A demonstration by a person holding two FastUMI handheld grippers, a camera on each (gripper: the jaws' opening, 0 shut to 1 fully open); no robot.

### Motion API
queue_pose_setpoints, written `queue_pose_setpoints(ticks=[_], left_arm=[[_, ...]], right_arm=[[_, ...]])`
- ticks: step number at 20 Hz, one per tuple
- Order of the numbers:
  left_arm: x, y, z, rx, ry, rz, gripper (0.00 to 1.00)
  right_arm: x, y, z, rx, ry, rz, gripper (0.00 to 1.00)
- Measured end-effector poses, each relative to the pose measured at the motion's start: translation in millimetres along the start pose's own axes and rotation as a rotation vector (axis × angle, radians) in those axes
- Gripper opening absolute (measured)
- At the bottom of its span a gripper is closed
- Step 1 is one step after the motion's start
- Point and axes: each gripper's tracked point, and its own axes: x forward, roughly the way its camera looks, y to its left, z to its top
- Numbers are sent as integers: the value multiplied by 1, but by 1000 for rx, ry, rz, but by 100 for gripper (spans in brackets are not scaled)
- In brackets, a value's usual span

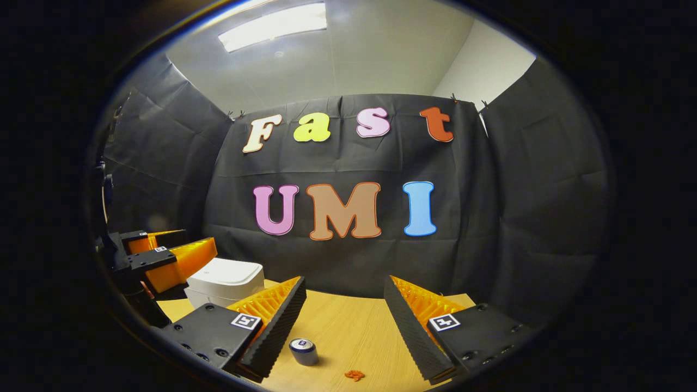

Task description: Press the lid of the desktop garbage bin to open it, pick up the crumpled paper on the desktop and throw it into the bin, then pick up the pop can on the desktop and drop it into the bin, and finally close the garbage bin lid.

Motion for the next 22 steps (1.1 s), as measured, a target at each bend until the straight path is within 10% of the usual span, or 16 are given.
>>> queue_pose_setpoints(ticks=[22], left_arm=[[2,10,-5,10,15,12,97]], right_arm=[[11,9,-10,2,16,18,96]])
